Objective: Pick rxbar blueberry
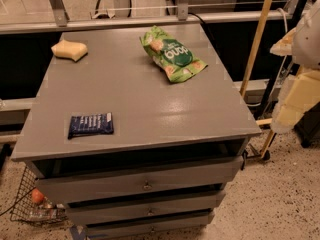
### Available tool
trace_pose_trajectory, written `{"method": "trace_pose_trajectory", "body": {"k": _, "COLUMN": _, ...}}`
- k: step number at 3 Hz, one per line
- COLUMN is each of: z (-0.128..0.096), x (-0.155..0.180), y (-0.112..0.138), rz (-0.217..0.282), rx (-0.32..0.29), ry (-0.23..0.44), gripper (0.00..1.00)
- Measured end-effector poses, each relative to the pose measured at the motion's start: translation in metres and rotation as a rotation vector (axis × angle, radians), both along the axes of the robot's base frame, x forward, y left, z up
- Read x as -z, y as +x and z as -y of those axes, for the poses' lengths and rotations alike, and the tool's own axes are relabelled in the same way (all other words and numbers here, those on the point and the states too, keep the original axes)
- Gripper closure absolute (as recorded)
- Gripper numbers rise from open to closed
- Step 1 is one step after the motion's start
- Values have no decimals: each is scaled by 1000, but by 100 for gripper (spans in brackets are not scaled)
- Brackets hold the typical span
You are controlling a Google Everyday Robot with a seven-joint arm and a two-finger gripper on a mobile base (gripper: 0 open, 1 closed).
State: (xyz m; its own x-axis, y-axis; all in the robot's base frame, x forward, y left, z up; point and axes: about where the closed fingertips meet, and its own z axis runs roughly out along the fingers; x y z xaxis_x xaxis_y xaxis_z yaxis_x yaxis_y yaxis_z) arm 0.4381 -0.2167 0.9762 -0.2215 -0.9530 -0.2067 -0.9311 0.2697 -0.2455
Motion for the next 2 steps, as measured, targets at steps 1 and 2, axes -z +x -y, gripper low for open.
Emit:
{"method": "trace_pose_trajectory", "body": {"k": 1, "z": 0, "x": 0, "y": 0, "rz": 0, "rx": 0, "ry": 0, "gripper": 0}}
{"method": "trace_pose_trajectory", "body": {"k": 2, "z": -15, "x": 5, "y": 1, "rz": 2, "rx": -4, "ry": 70, "gripper": 0}}
